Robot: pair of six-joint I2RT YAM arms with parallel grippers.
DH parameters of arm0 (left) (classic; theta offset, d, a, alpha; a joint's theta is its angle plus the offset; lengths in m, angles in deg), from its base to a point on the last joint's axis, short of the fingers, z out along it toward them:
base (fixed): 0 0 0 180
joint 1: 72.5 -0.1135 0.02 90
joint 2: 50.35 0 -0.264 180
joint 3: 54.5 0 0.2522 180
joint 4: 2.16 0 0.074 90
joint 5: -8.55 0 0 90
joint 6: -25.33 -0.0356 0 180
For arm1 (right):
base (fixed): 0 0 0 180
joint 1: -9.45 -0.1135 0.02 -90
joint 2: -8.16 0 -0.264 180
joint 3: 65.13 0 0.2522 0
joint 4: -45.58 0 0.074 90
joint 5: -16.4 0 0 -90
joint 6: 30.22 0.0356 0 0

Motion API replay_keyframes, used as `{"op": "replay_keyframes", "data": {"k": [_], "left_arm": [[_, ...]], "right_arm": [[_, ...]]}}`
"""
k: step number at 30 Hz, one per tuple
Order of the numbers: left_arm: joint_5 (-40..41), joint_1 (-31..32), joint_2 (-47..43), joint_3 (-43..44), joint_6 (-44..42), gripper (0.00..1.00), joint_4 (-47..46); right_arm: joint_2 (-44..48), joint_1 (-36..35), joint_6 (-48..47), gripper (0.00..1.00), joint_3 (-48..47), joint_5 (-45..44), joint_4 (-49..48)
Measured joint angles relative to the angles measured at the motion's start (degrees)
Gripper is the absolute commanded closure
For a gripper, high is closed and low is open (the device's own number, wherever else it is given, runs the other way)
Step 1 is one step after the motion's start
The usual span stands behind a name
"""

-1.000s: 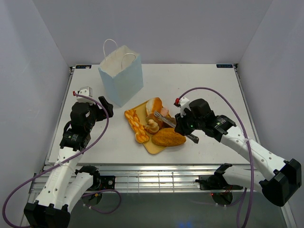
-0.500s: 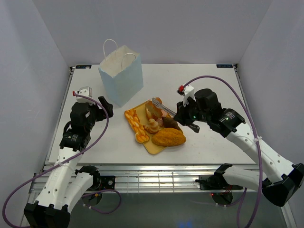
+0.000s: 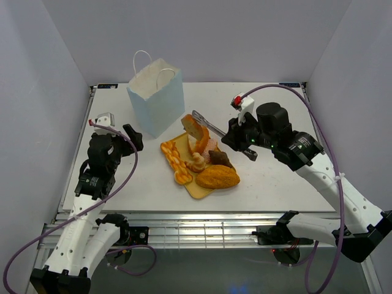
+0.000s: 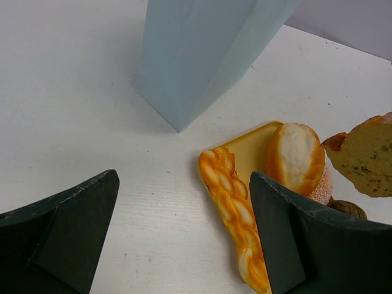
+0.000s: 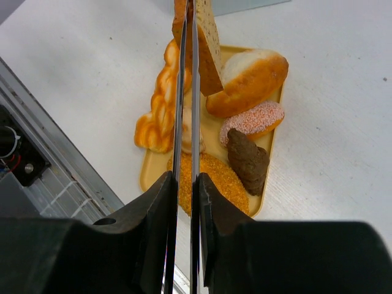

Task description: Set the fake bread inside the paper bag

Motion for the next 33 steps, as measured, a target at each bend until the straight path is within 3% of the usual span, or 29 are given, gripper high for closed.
{"op": "replay_keyframes", "data": {"k": [13,23,24,25,26,33], "left_arm": [[10.6,0.0,-5.8,0.0,2.5,0.02,0.0],[13.9,0.0,-5.2,0.0,3.6,0.02,0.2],[13.9,0.0,-5.1,0.0,3.6,0.02,0.3],[13.9,0.0,-5.0,0.0,3.7,0.12,0.4],[13.9,0.0,-4.8,0.0,3.9,0.15,0.5],[13.9,0.0,-4.3,0.0,3.8,0.12,0.5]], "right_arm": [[-12.2,0.0,0.6,0.92,-20.8,3.2,-1.8],[-22.1,0.0,2.2,0.92,-33.9,11.7,-3.9],[-22.7,0.0,2.4,0.92,-34.7,12.4,-4.1],[-23.2,0.0,2.8,0.92,-35.4,12.9,-4.4],[-23.8,0.0,3.1,0.92,-36.2,13.2,-4.7],[-29.3,0.0,5.0,0.92,-42.2,13.2,-7.8]]}}
